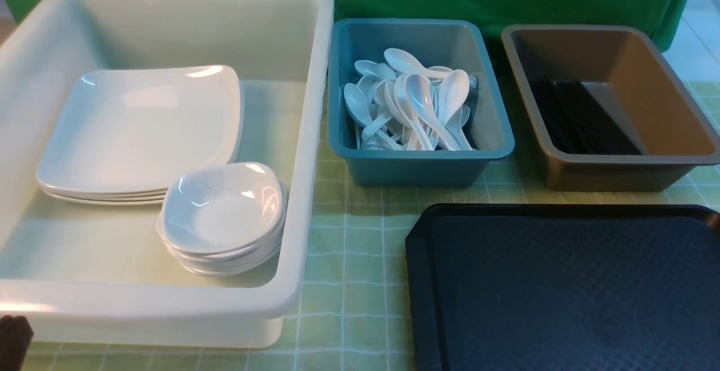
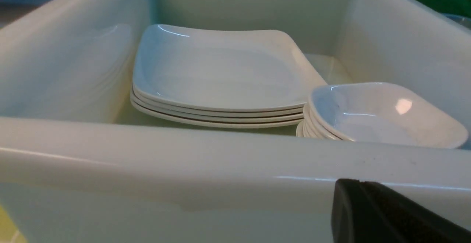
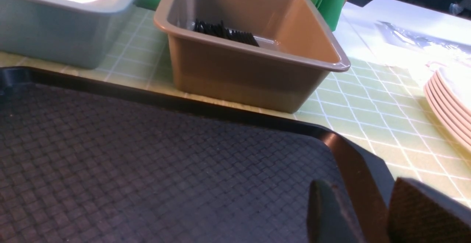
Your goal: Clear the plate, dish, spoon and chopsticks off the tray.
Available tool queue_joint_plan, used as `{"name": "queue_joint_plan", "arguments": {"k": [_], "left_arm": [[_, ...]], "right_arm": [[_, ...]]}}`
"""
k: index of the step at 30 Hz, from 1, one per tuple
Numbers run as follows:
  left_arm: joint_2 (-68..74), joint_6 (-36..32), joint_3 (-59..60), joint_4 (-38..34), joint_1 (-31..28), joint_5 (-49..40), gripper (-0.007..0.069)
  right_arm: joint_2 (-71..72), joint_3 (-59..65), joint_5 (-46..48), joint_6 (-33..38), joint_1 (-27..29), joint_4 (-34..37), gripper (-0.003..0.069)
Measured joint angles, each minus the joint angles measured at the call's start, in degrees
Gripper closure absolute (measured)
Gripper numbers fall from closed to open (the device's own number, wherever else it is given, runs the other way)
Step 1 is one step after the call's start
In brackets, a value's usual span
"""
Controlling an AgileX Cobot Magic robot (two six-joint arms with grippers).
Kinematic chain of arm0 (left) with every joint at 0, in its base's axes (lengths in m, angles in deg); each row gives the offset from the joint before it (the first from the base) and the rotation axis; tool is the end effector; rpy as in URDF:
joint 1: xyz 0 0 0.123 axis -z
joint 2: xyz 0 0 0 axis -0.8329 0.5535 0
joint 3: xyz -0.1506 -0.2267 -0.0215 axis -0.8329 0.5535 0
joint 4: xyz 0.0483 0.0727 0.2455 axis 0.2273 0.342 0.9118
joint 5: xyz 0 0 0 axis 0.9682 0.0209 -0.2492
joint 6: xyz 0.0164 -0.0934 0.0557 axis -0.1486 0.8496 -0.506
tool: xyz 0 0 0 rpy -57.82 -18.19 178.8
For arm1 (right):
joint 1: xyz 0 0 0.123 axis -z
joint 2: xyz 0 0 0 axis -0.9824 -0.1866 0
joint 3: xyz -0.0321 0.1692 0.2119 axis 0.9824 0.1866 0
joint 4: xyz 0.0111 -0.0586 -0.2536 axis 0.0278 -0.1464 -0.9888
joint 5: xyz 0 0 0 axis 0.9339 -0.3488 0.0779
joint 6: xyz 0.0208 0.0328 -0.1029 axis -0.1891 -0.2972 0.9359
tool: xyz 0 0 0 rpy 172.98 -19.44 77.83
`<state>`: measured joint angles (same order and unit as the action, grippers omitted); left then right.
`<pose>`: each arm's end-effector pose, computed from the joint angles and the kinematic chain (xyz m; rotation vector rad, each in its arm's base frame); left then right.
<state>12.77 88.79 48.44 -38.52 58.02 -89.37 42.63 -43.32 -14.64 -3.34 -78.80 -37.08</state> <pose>0.0962 -0.0032 0.1912 -0.0373 1.6868 -0.0816 0.0957 -0.0031 0.1879 -0.1031 1.7135 -0.1328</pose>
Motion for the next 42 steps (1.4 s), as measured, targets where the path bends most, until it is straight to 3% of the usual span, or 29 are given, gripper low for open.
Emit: {"name": "queue_joint_plan", "arguments": {"k": [6, 12, 42], "left_arm": [[0.00, 0.00, 0.05, 0.08, -0.36, -1.30, 0.0635], [0.00, -0.24, 0.05, 0.21, -4.47, -1.37, 0.0635], [-0.04, -0.41, 0.05, 0.31, -4.61, -1.37, 0.0635]], "right_arm": [[0.00, 0.00, 0.00, 0.00, 0.00, 0.00, 0.0418], [0.00, 0.00, 0.00, 0.06, 0.06, 0.00, 0.0418], [0.00, 0.00, 0.00, 0.86, 0.06, 0.00, 0.0418]]}}
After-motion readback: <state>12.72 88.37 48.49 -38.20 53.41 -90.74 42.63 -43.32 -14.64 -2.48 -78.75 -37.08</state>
